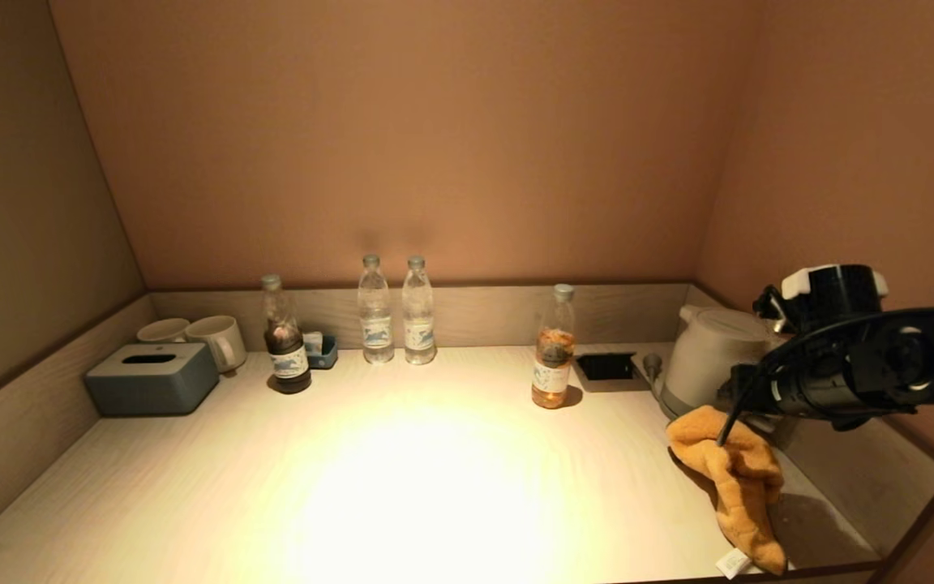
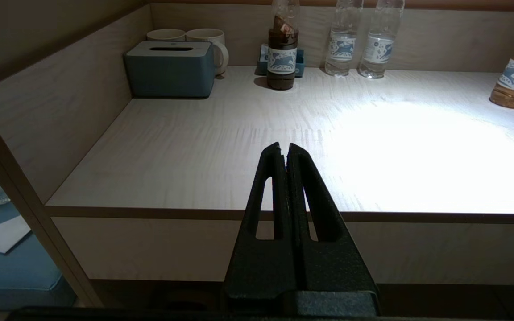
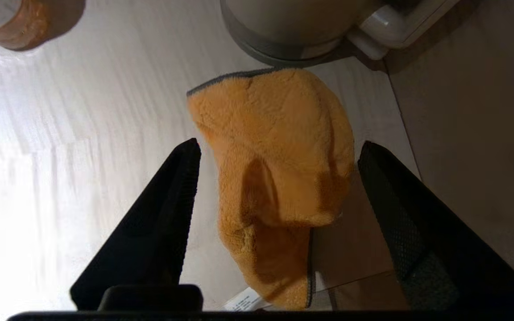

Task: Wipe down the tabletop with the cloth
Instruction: Pick up the tablecloth

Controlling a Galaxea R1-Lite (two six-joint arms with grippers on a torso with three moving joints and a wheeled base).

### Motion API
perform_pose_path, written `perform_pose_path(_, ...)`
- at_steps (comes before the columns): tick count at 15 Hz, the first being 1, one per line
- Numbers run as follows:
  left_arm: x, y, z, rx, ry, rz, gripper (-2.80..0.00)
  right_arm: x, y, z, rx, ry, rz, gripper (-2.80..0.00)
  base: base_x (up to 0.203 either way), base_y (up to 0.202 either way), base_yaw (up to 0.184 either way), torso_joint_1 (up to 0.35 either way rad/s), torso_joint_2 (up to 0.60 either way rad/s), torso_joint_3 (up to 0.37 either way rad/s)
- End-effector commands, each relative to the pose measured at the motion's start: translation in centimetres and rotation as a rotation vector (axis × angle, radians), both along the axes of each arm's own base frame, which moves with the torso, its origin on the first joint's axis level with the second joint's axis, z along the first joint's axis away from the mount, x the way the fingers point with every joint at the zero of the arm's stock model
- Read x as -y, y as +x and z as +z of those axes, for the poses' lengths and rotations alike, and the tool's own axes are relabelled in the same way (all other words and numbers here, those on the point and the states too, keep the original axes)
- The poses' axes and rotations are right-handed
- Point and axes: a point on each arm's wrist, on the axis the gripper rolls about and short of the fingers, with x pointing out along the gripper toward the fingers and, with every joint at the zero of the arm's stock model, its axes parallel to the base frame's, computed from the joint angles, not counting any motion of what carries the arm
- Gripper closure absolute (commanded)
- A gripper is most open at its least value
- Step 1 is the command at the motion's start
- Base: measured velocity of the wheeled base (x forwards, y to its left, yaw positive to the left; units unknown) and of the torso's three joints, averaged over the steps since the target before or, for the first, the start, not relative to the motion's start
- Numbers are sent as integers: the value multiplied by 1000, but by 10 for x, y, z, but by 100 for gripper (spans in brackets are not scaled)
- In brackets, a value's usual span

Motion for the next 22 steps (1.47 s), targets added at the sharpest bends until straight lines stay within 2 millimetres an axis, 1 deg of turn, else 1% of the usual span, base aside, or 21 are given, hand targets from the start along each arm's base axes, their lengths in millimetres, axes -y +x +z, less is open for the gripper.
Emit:
perform_pose_path(1, 0, 0, 0, 1, 0, 0, 0, 2, 8, -17, -58, 15, 4, -280, 0, 0, 0, 0, 0, 0)
perform_pose_path(2, 0, 0, 0, 2, 0, 0, 0, 3, 13, -26, -84, 19, 4, -280, 0, 0, 0, 0, 0, 0)
perform_pose_path(6, 0, 0, 0, 2, 0, 0, 0, 6, 25, -49, -142, 28, -1, -280, 0, 0, 0, 0, 0, 0)
perform_pose_path(9, 0, 0, 0, 2, 0, 0, 0, 8, 30, -63, -173, 34, -4, -280, 0, 0, 0, 0, 0, 0)
perform_pose_path(10, 0, 0, 0, 0, 0, 0, 0, 8, 32, -64, -174, 35, -5, -280, 0, 0, 0, 0, 0, 0)
perform_pose_path(11, 0, 0, 0, 2, 0, 0, 0, 10, 35, -70, -190, 37, -8, -280, 0, 0, 0, 0, 0, 0)
perform_pose_path(16, 0, 0, 0, 0, 0, 0, 0, 13, 41, -84, -218, 44, -13, -280, 0, 0, 0, 0, 0, 0)
perform_pose_path(20, 0, 0, 0, 0, 0, 0, 0, 14, 46, -88, -223, 44, -15, -280, 0, 0, 0, 0, 0, 0)
perform_pose_path(21, 0, 0, 0, 2, 0, 0, 0, 14, 46, -89, -225, 44, -15, 0, 0, 0, 0, 0, 0, 0)
perform_pose_path(22, 0, 0, 0, 1, 0, 0, 0, 14, 46, -91, -230, 45, -15, 0, 0, 0, 0, 0, 0, 0)
